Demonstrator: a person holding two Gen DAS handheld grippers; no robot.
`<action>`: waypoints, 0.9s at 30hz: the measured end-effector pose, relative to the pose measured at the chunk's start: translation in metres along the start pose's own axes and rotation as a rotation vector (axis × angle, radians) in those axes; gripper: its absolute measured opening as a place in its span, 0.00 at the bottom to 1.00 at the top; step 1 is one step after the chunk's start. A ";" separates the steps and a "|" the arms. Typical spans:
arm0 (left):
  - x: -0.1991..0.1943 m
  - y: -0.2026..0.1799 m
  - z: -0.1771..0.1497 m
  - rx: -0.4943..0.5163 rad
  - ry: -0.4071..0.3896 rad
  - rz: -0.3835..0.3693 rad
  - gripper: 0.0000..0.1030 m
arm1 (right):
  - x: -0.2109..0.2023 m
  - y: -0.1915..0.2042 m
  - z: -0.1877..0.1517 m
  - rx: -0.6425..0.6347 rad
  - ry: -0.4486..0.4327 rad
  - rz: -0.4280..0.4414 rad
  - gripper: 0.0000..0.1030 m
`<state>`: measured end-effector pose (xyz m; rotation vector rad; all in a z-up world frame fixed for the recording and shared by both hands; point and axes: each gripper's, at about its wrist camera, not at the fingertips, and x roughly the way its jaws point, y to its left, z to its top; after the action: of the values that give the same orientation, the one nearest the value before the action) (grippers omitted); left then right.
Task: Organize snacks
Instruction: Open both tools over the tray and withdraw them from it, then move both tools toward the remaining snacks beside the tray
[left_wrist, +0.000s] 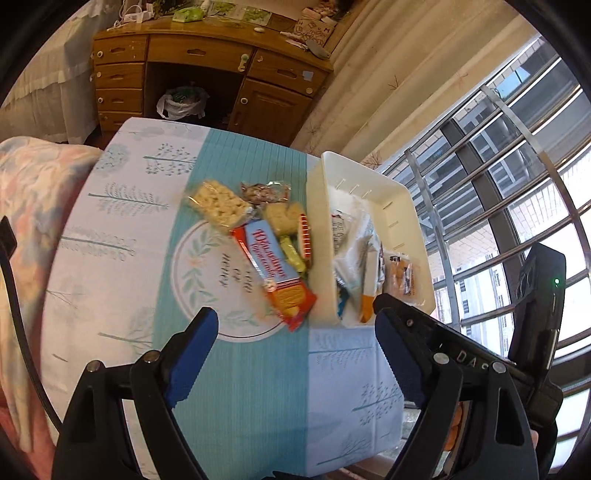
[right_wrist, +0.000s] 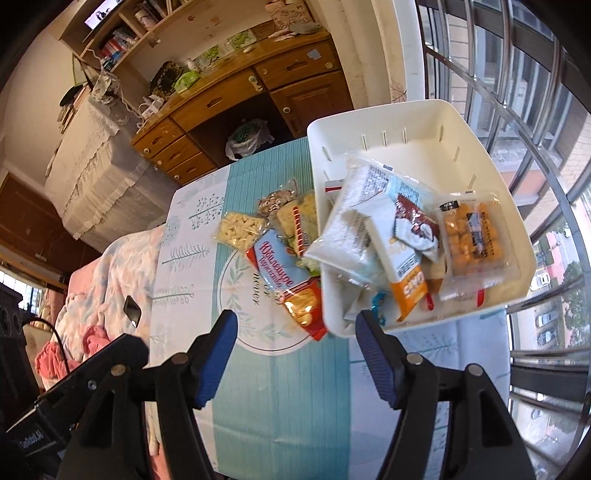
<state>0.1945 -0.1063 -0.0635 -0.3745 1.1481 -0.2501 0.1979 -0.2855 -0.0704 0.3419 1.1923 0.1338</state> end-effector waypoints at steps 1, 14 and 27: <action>-0.004 0.006 0.001 0.011 0.004 0.001 0.84 | 0.000 0.003 -0.002 0.009 -0.004 -0.007 0.66; -0.042 0.073 0.024 0.130 0.048 0.000 0.84 | 0.007 0.057 -0.040 0.170 -0.069 -0.075 0.66; -0.039 0.104 0.064 0.191 0.142 0.035 0.84 | 0.016 0.094 -0.061 0.210 -0.100 -0.166 0.66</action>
<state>0.2386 0.0137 -0.0511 -0.1696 1.2575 -0.3573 0.1542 -0.1806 -0.0735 0.4268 1.1331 -0.1525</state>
